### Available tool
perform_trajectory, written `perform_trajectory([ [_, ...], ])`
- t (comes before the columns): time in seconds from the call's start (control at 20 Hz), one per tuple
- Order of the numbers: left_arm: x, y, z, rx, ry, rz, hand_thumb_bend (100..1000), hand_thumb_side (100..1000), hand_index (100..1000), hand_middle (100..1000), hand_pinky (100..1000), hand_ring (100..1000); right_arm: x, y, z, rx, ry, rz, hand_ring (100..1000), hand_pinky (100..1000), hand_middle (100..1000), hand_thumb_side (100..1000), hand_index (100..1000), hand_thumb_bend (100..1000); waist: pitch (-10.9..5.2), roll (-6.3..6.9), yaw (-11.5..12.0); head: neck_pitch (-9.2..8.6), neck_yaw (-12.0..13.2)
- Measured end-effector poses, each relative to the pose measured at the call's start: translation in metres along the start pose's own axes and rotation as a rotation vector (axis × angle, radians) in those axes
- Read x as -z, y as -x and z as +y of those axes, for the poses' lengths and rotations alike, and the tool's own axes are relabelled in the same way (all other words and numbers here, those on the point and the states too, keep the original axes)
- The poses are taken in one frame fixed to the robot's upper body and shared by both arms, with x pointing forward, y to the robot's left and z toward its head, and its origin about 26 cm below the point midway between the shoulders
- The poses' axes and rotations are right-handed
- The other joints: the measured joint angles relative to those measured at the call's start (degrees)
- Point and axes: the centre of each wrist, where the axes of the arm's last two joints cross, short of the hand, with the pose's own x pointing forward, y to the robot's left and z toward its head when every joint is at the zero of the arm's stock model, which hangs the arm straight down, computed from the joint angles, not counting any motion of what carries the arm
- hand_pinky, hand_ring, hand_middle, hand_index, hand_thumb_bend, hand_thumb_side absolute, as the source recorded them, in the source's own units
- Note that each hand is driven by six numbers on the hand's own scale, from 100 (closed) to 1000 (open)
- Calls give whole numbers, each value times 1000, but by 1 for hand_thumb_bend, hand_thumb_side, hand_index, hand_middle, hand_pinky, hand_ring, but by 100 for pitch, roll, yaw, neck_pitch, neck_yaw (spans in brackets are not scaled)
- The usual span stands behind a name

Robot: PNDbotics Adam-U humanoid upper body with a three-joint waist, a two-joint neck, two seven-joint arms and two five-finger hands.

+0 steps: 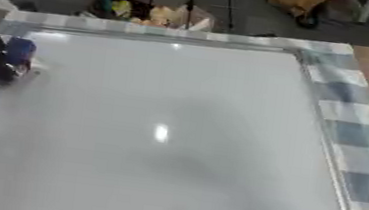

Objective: Wipe the whiteboard clean with a brush.

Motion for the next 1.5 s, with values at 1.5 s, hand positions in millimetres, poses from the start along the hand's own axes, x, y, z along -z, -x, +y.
perform_trajectory([
  [1.5, 7, -2, -1, 96, 64, 27, 100, 552, 457, 433, 265, 426, 0, 0, 1, 22, 16, 5, 854, 770, 691, 895, 798, 100, 12, -2, -10, -35, 32],
])
